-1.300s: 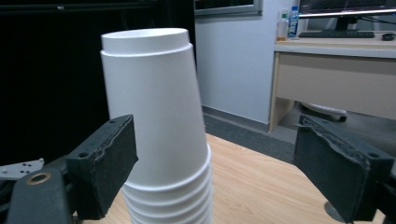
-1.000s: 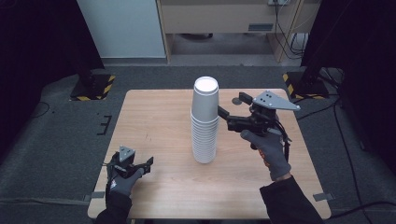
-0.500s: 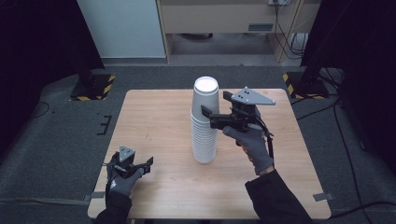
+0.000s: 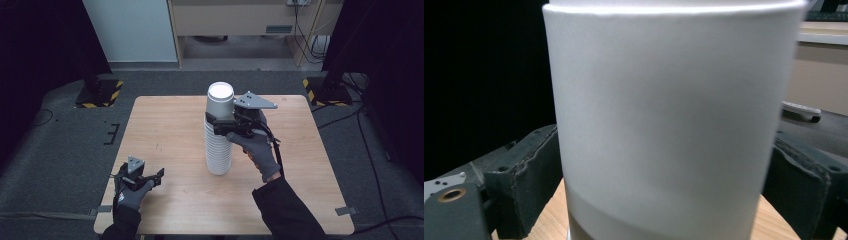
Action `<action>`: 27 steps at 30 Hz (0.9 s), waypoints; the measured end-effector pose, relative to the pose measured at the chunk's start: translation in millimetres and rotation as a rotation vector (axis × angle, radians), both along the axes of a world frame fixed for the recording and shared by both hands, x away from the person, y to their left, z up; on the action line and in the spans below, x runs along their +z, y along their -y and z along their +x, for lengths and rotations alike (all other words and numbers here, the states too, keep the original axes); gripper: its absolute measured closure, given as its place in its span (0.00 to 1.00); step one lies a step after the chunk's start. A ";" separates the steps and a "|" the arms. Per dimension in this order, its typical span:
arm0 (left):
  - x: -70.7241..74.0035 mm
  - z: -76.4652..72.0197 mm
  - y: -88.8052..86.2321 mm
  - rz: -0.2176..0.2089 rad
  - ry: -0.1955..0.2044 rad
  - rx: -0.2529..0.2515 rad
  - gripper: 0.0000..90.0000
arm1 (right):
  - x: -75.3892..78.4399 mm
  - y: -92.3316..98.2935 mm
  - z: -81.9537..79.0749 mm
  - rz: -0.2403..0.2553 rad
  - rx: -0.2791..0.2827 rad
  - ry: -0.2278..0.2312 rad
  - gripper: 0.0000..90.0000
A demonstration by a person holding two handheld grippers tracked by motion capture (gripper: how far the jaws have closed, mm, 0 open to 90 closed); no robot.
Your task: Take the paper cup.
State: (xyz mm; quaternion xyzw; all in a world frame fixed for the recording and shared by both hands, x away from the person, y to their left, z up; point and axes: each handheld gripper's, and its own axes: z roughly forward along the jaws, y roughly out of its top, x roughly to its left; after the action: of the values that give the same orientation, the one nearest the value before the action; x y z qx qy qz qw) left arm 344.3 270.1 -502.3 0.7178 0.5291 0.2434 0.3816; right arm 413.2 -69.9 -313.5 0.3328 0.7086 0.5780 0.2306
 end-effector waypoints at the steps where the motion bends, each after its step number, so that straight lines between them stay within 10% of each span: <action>1: 0.2 -0.1 -0.1 0.000 0.001 0.000 0.18 | -0.4 -2.3 0.9 -0.002 -0.007 -0.001 0.11; 27: -0.5 0.1 0.2 0.004 -0.005 -0.005 0.18 | 6.0 -4.1 2.3 0.022 -0.026 0.030 0.17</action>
State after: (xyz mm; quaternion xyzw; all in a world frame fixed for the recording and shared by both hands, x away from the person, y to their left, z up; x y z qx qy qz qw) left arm 344.4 270.0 -502.8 0.7207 0.5276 0.2416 0.3792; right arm 415.5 -65.8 -307.5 0.3355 0.6942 0.5877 0.2451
